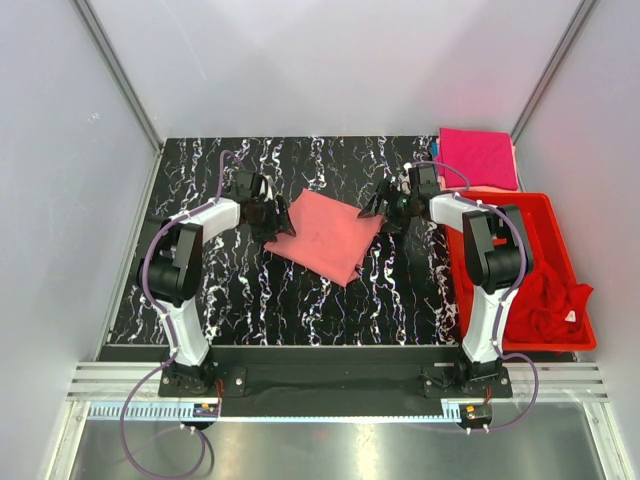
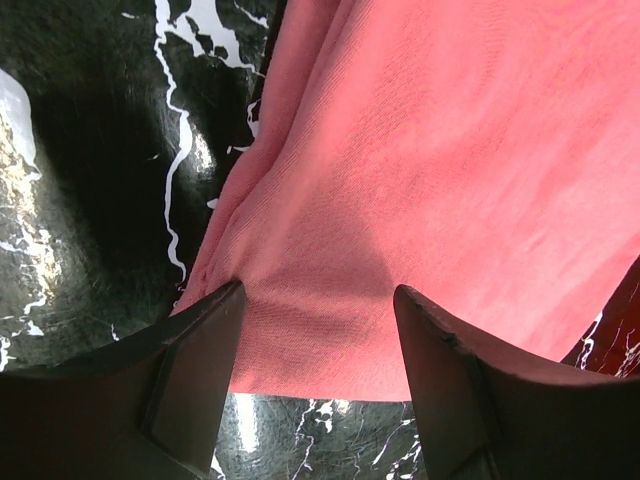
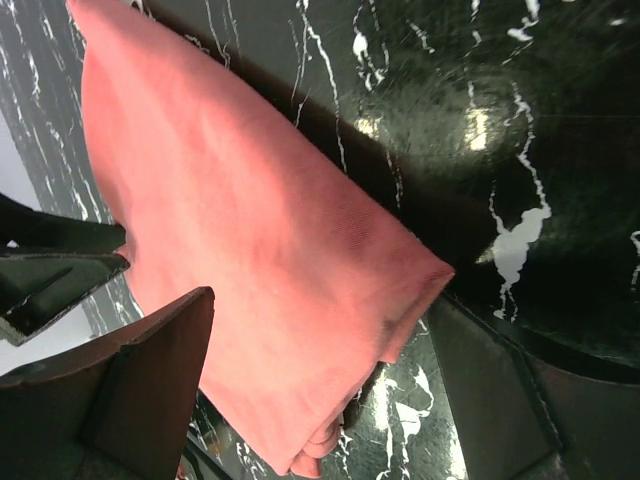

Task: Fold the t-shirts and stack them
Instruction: Neatly place the folded tshirt to the corner

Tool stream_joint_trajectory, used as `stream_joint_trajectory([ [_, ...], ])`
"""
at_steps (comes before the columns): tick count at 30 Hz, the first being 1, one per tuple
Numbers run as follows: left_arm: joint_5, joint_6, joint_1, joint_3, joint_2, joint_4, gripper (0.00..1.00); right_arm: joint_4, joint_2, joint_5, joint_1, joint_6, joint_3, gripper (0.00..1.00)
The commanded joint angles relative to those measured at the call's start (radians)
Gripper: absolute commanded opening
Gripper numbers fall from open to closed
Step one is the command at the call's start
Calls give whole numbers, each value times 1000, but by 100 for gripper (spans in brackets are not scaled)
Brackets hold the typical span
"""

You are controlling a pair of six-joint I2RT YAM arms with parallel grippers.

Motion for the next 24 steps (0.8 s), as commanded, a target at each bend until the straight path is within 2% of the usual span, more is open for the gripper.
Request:
stream_joint_trajectory([
  [1,-2,5,1,-10,34,29,68,-35,-1,-26,6,-29,-36,95],
  [9,12,-12,9,-36,31,60,68,9,0,54,34,41,-56,96],
  [19,13,-27,9,-51,35,74,68,109,0,-142,34,89,-82,94],
  [24,13,-38,9,-54,31,78,68,72,-6,-125,34,80,-68,89],
])
